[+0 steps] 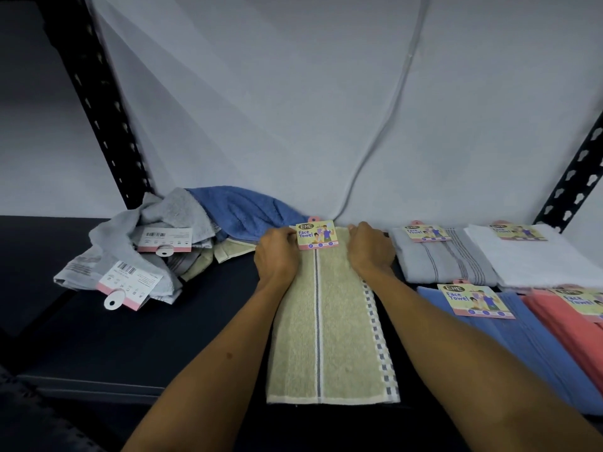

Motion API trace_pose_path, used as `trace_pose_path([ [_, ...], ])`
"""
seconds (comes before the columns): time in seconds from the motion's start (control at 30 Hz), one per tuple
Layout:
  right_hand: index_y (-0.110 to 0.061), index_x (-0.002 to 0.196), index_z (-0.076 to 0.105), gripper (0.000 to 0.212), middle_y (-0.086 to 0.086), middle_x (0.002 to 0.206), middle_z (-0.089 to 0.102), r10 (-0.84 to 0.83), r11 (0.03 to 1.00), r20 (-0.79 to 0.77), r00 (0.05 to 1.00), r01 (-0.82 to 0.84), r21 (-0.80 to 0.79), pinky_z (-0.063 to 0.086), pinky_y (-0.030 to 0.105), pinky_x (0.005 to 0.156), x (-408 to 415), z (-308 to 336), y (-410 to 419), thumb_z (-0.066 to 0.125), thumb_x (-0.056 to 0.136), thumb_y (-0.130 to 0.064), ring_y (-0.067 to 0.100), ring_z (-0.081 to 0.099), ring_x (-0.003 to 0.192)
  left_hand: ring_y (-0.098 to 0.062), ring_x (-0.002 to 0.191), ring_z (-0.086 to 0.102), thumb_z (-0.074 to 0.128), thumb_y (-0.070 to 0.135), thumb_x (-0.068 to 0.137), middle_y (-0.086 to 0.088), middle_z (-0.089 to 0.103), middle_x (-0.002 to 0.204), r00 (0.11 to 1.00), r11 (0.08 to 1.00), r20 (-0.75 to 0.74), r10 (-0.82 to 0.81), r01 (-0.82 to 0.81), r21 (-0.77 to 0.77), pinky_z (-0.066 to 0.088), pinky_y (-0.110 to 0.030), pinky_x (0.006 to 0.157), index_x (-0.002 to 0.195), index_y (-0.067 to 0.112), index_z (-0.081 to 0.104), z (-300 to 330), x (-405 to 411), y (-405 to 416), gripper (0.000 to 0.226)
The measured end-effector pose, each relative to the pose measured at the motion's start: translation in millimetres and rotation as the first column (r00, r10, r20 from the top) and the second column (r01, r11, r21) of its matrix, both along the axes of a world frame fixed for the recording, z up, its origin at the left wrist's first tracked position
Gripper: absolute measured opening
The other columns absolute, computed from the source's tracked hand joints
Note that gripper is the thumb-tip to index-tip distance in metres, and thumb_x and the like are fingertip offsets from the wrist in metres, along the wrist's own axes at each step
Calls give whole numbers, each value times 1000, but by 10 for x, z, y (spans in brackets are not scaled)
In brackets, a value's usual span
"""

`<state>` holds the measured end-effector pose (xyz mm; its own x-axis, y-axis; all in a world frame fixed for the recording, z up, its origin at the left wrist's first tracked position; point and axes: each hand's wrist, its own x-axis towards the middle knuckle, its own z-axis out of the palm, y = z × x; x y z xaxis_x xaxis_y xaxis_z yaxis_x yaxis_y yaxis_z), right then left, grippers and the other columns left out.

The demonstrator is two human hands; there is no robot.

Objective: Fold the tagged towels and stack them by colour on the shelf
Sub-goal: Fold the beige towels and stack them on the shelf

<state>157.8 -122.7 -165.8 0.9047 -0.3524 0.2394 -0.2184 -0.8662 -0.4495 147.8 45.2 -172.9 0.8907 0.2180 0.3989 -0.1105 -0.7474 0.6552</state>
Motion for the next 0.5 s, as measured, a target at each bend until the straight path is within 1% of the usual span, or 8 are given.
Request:
trace_pose_path([
  [0.07,-9,118,58,46,15,113,67,12,999,5,1000,-12,38,50,40,80,-18,42,-3,28,105,-42,35,61,104,-24,89,62,48,22,99,-6,68,101,999,1000,-27,-25,25,-6,47,-34,69,106,18,72,-10,17,24,26],
  [0.17,-9,133,50,47,14,128,60,74,988,10,997,-75,137,45,40,86,-136,134,-7,33,104,-42,35,55,117,-27,99,60,49,21,98,-11,67,104,989,989,-15,-147,146,-23,47,-35,75,112,10,69,-42,-24,99,27],
  [0.2,-9,135,48,46,14,131,57,104,985,23,994,-106,136,44,40,87,-195,147,-9,35,104,-39,35,52,120,-29,105,56,49,20,97,-15,63,110,985,984,-13,-174,174,28,44,-35,78,113,6,66,-50,-73,111,27],
  [0.27,-6,130,52,39,14,131,53,159,984,82,984,-164,66,43,41,90,-338,127,-1,38,102,-31,36,49,123,-33,116,47,49,20,96,-20,51,125,979,962,14,-204,198,186,44,-40,86,117,2,57,-59,-205,109,28],
  [0.33,-5,122,55,34,13,131,52,253,967,105,962,-250,-43,42,45,94,-466,64,55,38,102,-26,33,44,127,-32,123,42,47,23,96,-17,45,135,966,911,27,-256,231,342,46,-49,90,125,3,50,-30,-354,96,35],
  [0.4,-6,121,54,35,9,133,49,341,936,17,940,-337,-101,38,51,101,-551,6,121,35,102,-29,28,39,129,-29,133,37,40,31,100,-12,39,143,944,853,-89,-318,326,409,39,-55,101,134,6,42,-31,-436,113,43],
  [0.47,-6,134,45,45,8,145,41,370,920,-135,919,-383,-84,26,57,112,-609,-31,147,30,104,-36,24,32,138,-24,148,16,27,42,104,-10,17,161,888,819,-347,-301,427,383,18,-58,116,151,8,21,-56,-465,165,59],
  [0.5,-7,143,36,52,6,153,32,377,914,-191,906,-397,-79,19,58,115,-625,-65,145,27,105,-40,22,25,143,-22,151,5,21,46,104,-6,3,165,850,803,-452,-273,460,380,7,-57,119,155,10,8,-65,-467,192,64],
])
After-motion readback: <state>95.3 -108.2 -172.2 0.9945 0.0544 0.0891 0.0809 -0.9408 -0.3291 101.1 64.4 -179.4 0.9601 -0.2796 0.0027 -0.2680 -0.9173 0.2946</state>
